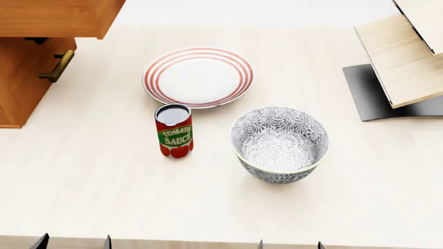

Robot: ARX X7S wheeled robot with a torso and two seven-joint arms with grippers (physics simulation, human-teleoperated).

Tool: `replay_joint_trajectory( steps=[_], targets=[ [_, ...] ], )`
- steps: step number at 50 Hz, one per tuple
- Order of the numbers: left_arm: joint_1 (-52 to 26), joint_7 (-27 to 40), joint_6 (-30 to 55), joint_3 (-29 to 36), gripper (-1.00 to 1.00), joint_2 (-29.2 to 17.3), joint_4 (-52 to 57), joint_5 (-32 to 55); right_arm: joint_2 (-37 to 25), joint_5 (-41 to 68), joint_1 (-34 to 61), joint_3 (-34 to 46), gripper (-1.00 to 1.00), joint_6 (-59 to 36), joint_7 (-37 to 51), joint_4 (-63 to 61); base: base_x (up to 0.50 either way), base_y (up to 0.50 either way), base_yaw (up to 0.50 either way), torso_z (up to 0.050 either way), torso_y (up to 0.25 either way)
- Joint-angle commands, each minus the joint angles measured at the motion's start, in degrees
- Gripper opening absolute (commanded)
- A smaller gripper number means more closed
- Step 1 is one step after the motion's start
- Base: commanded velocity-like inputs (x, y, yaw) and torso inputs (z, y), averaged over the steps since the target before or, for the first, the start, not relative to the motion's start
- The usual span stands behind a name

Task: Close the top drawer of the cabinet.

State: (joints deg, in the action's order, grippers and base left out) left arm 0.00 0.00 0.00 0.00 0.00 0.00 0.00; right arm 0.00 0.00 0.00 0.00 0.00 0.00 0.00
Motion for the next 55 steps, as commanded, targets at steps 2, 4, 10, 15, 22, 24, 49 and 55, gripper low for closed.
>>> replay_joint_trajectory(
  steps=[2,4,10,15,22,24,49,55],
  targets=[
    [-0.24,0.87,-0.44,0.61,1.00,-0.55,-0.56,0.38,-0.68,1.91,-0.29,0.75,1.00,2.65,-1.16,0.21,0.00,0.00,0.00,0.000,0.000],
    [-0.25,1.59,-0.36,1.37,1.00,-1.14,-0.60,1.04,-1.25,2.64,0.22,1.13,1.00,2.39,-0.45,0.88,0.00,0.00,0.00,0.000,0.000],
    [-0.85,3.18,-1.67,3.03,1.00,-2.04,-2.45,1.53,-1.98,2.86,0.25,2.24,1.00,3.82,1.83,1.19,0.00,0.00,0.00,0.000,0.000],
    [-0.59,3.80,-1.76,3.83,1.00,-2.66,-1.84,2.25,-2.57,3.01,0.90,3.34,1.00,2.76,2.72,2.36,0.00,0.00,0.00,0.000,0.000],
    [0.30,5.11,3.25,4.68,1.00,-3.73,4.60,2.44,-3.67,4.75,-0.62,4.41,1.00,-4.16,3.43,-5.43,0.00,0.00,0.00,0.000,0.000],
    [-0.92,5.75,7.42,4.04,1.00,-3.66,7.91,3.58,-3.88,4.32,0.44,4.52,1.00,-8.25,4.63,-7.19,0.00,0.00,0.00,0.000,0.000],
    [-21.89,11.70,32.22,6.29,1.00,-5.22,26.67,4.16,-7.01,4.42,18.45,4.73,1.00,-38.92,10.85,-29.22,0.00,0.00,0.00,0.000,0.000],
    [-22.13,12.10,31.22,6.97,1.00,-5.78,26.16,4.19,-7.39,4.51,19.49,5.36,1.00,-39.36,11.02,-29.13,0.00,0.00,0.00,0.000,0.000]
  ],
)
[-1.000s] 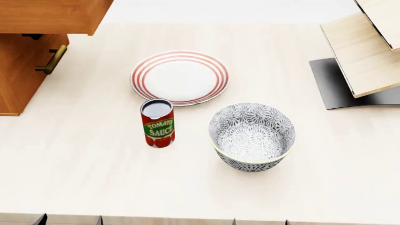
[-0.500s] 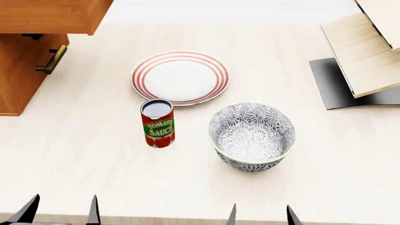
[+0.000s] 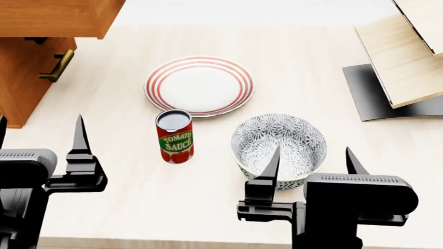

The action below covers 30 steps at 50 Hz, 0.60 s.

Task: Close the top drawer of the cabinet.

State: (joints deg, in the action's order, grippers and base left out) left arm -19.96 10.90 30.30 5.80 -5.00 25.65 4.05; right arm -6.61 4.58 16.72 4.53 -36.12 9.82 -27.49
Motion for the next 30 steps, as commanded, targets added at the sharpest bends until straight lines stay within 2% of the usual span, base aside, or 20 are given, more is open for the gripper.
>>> replay_joint_trajectory(
  steps=[1,4,5,30],
  targets=[
    [-2.07,1.25,0.45,1.47,1.00,-0.90,0.18,-0.01,-0.79,-0.29,2.94,0.97,1.00,-3.14,1.47,-1.46,0.00,0.00,0.00,0.000,0.000],
    [-2.13,1.32,-0.28,1.83,1.00,-1.02,-0.65,0.14,-1.45,0.11,2.42,1.48,1.00,0.13,0.47,-1.10,0.00,0.00,0.00,0.000,0.000],
    [-2.17,1.29,-0.33,1.83,1.00,-1.04,-0.81,0.34,-1.51,0.39,2.55,1.52,1.00,-1.98,0.47,-1.40,0.48,0.00,0.00,0.000,0.000],
    [-2.90,2.42,-1.49,3.09,1.00,-2.44,-3.31,1.40,-1.96,-0.62,3.01,4.06,1.00,0.50,2.59,2.00,0.50,0.00,0.00,0.000,0.000]
  ],
)
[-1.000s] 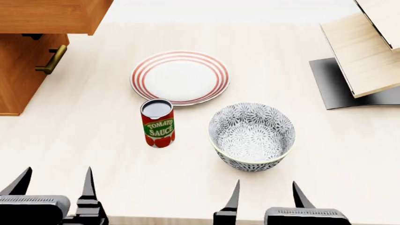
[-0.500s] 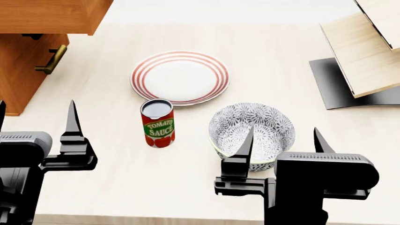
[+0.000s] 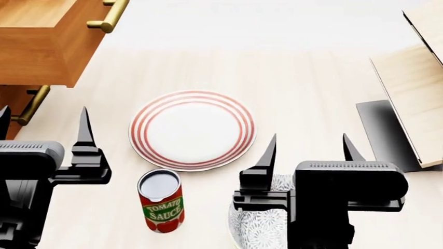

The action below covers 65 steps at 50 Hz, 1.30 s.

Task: Close the top drawer of the cabinet.

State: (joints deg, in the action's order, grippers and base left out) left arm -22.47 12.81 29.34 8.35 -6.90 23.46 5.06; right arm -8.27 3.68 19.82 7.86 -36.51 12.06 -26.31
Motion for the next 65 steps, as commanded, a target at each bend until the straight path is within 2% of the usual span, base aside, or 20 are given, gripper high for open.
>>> replay_joint_trajectory(
  steps=[1,7,24,28,35,47,55,57,65],
  targets=[
    [-0.40,0.51,-0.64,0.63,1.00,-0.55,-1.30,0.45,-0.32,0.41,-0.11,0.76,1.00,1.14,0.28,1.07,0.50,0.00,0.00,0.000,0.000],
    [-0.38,0.58,-0.73,0.83,1.00,-0.67,-1.46,1.06,-0.08,1.49,-0.25,0.48,1.00,1.51,0.20,1.40,0.49,0.00,0.00,0.000,0.000],
    [-1.00,1.47,-0.63,2.85,1.00,-0.40,-2.06,1.56,-0.87,1.47,-0.07,2.20,1.00,2.83,0.38,3.22,0.00,0.00,0.00,0.000,0.001],
    [-3.21,0.59,0.06,5.29,1.00,1.13,-6.15,2.20,-1.10,1.15,0.19,2.90,1.00,3.15,0.43,4.21,0.00,0.00,0.00,0.000,0.000],
    [-7.75,0.78,-4.29,9.79,1.00,3.97,-16.58,0.70,-1.48,0.96,0.24,3.69,1.00,3.62,0.50,5.19,0.00,0.00,0.00,0.000,0.000],
    [-12.67,0.56,-6.53,11.49,1.00,3.87,-23.07,1.61,-1.64,1.04,0.42,4.42,1.00,3.93,0.96,5.99,0.00,0.00,0.00,0.000,0.000],
    [-23.23,1.16,-7.19,13.36,1.00,6.06,-35.12,2.73,-1.30,1.00,0.92,5.30,1.00,4.27,1.34,7.32,0.00,0.00,0.00,0.000,0.000],
    [-28.62,2.46,-9.04,15.69,1.00,6.71,-42.34,4.31,-1.33,1.06,0.88,5.50,1.00,4.14,1.36,7.14,0.00,0.00,0.00,0.000,0.000],
    [-39.93,5.82,-17.11,22.22,1.00,6.72,-59.89,11.35,-1.14,1.18,0.58,6.40,1.00,4.51,1.64,7.36,0.00,0.00,0.00,0.000,0.000]
  ],
)
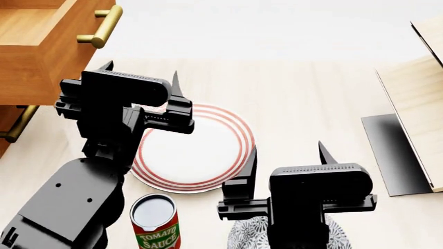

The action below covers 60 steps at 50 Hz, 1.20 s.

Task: Close the top drawer of the cabinet.

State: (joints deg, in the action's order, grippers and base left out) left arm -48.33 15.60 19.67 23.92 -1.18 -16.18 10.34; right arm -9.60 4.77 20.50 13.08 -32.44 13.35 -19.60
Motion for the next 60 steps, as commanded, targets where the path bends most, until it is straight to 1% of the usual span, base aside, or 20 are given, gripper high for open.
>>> replay_joint_trajectory(
  steps=[1,5,9,13,17,21,28,33,34,37,40,41,46,50,55,60],
  targets=[
    [-14.89,3.34,-8.37,7.69,1.00,0.97,-21.76,6.72,0.23,0.08,-0.05,1.28,1.00,0.57,0.39,0.89,0.00,0.00,0.00,0.000,0.000],
    [-19.86,5.44,-13.11,14.67,1.00,1.11,-30.44,11.79,0.60,-0.04,0.04,2.25,1.00,0.90,0.49,1.70,0.00,0.00,0.00,0.000,0.000],
    [-23.32,7.18,-15.91,20.88,1.00,1.10,-35.38,17.44,0.56,-0.09,-0.08,2.88,1.00,0.78,0.59,1.59,0.00,0.00,0.00,0.000,0.000],
    [-25.89,8.48,-18.45,23.75,1.00,1.06,-38.93,20.43,0.40,-0.02,-0.42,3.10,1.00,1.22,0.68,2.02,0.00,0.00,0.00,0.000,0.000],
    [-28.01,8.77,-19.41,24.21,1.00,0.72,-41.12,21.36,0.35,-0.05,-0.77,3.49,1.00,2.08,0.79,3.13,0.00,0.00,0.00,0.000,0.000],
    [-30.14,8.04,-21.56,24.87,1.00,1.08,-46.78,23.17,0.43,0.00,-0.52,3.83,1.00,1.68,0.98,3.00,0.00,0.00,0.00,0.000,0.000],
    [-32.51,8.65,-26.13,32.29,1.00,1.14,-54.30,30.19,0.32,-0.05,-0.71,4.51,1.00,2.93,1.08,4.58,0.00,0.00,0.00,0.000,0.000],
    [-33.37,8.45,-27.28,35.73,1.00,1.15,-57.38,34.05,0.24,0.18,-0.61,4.74,1.00,2.41,1.20,4.03,0.00,0.00,0.00,0.000,0.000],
    [-33.18,8.69,-27.58,35.98,1.00,1.13,-58.69,33.66,0.25,0.22,-0.47,4.78,1.00,2.39,1.21,4.05,0.00,0.00,0.00,0.000,0.000],
    [-32.83,9.31,-26.49,33.81,1.00,0.85,-58.77,31.43,0.17,0.34,-0.54,4.87,1.00,2.27,1.31,3.87,0.00,0.00,0.00,0.000,0.000],
    [-32.19,9.55,-25.49,30.03,1.00,0.35,-58.78,27.99,0.09,0.55,-0.59,4.87,1.00,2.09,1.39,3.52,0.00,0.00,0.00,0.000,0.000],
    [-30.99,14.34,-21.47,26.34,1.00,-7.98,-58.80,25.21,1.20,-0.06,0.24,6.40,1.00,0.49,1.89,3.13,0.00,0.00,0.00,0.000,0.000],
    [-30.51,13.15,-19.83,13.24,1.00,-8.34,-58.80,12.61,1.16,0.01,0.61,6.74,1.00,0.42,2.04,3.54,0.00,0.00,0.00,0.000,0.000],
    [-30.23,12.49,-18.91,5.25,1.00,-8.67,-58.80,5.22,1.04,0.17,0.94,6.81,1.00,0.25,2.13,3.55,0.00,0.00,0.00,0.000,0.000],
    [-29.77,12.17,-18.37,-1.14,1.00,-8.95,-58.80,-1.38,0.97,0.34,1.00,6.99,1.00,0.88,2.22,4.21,0.00,0.00,0.00,0.000,0.000],
    [-29.61,12.08,-18.12,-4.88,1.00,-9.33,-58.80,-5.25,0.73,0.58,0.84,7.06,1.00,0.90,2.33,4.07,0.00,0.00,0.00,0.000,0.000]
  ],
)
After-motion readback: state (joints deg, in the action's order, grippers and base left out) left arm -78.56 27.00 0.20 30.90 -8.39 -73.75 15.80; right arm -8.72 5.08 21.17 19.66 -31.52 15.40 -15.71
